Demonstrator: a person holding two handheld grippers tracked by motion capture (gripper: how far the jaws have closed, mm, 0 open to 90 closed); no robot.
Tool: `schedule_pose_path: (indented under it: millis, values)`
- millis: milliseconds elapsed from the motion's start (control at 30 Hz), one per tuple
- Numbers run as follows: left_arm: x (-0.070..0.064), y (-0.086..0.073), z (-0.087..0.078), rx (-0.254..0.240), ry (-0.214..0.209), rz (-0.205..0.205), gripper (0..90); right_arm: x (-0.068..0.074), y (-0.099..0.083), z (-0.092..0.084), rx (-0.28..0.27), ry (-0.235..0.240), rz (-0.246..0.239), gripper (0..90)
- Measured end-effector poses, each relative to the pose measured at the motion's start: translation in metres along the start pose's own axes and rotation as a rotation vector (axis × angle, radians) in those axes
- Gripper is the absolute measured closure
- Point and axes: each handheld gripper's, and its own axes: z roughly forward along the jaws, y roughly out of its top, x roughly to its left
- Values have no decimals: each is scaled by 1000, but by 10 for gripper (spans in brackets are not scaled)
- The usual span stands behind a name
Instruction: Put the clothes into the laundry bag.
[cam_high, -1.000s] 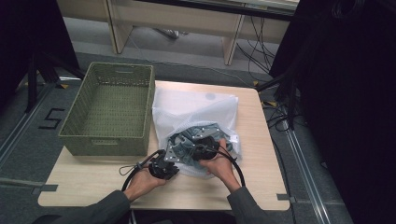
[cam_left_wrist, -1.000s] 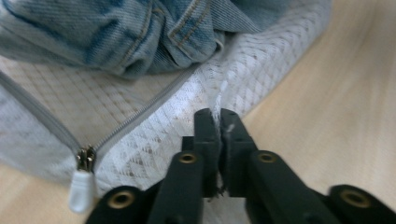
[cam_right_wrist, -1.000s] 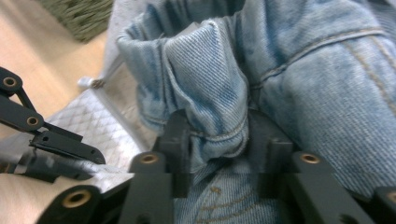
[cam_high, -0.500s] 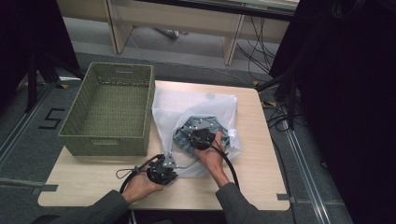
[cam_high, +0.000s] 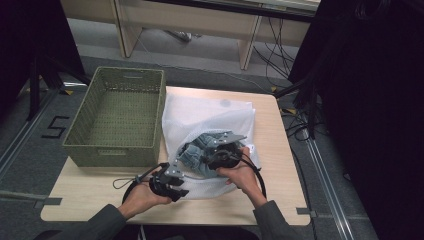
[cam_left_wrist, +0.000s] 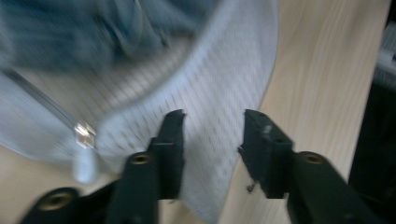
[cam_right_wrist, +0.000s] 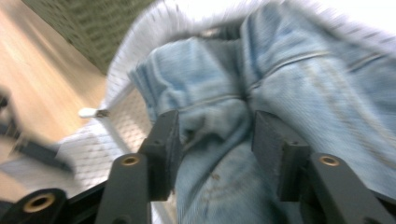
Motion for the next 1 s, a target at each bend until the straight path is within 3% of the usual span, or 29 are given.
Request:
schedule_pose_path:
  millis: [33, 67, 100, 133, 200, 300, 400, 433, 467, 533, 600, 633, 667, 700, 733, 800, 833, 867, 900, 933, 967, 1000]
  values:
    - [3, 8, -8, -29, 13, -19, 502, -1, 1, -9, 11, 10, 17, 493]
    - [7, 13, -13, -42, 26, -2, 482, -5, 0, -16, -1, 5, 15, 492]
    - [11, 19, -18, -68, 49, -7, 469, -7, -2, -20, -12, -4, 15, 490]
    - [17, 28, -23, -102, 77, -40, 459, -10, -3, -25, -11, -10, 30, 488]
    - [30, 43, -27, -130, 132, -41, 452, -16, -7, -32, -21, -38, 34, 484]
    - [49, 64, -23, -127, 178, -56, 436, -24, -13, -39, -31, -71, 47, 477]
    - [62, 81, -8, -92, 234, -29, 411, -30, -15, -45, -30, -91, 44, 462]
    - [67, 85, 0, -74, 246, -38, 397, -30, -16, -45, -32, -91, 50, 460]
    - [70, 88, 7, -66, 262, -35, 402, -30, -16, -44, -46, -97, 63, 457]
    - [76, 92, 19, -45, 288, -17, 451, -32, -17, -44, -28, -95, 35, 450]
    - [80, 94, 28, -38, 290, -20, 597, -30, -18, -41, -11, -86, 47, 444]
    - [81, 95, 29, -36, 288, -22, 714, -30, -19, -39, -5, -92, 31, 440]
    - [81, 96, 28, -36, 295, -18, 787, -28, -20, -39, 28, -93, 54, 437]
    - [79, 98, 25, -53, 293, -14, 837, -28, -21, -37, 36, -96, 40, 435]
    - [77, 100, 20, -63, 279, 2, 873, -28, -22, -35, 42, -90, 60, 433]
    - [70, 103, 9, -70, 271, 53, 886, -28, -26, -30, 63, -71, 44, 418]
    - [64, 104, 5, -127, 254, 26, 886, -28, -29, -25, 48, -54, 42, 409]
    - [59, 105, -3, -161, 223, 25, 886, -27, -30, -23, 93, -10, 40, 416]
    - [56, 105, -7, -182, 201, 30, 886, -25, -33, -17, 89, 2, 48, 435]
    - [53, 105, -11, -198, 172, 49, 886, -22, -34, -14, 88, 10, 70, 464]
    - [50, 104, -14, -207, 153, 57, 885, -22, -34, -11, 125, 16, 44, 527]
    - [47, 103, -13, -199, 124, 58, 885, -19, -33, -5, 111, 11, 67, 601]
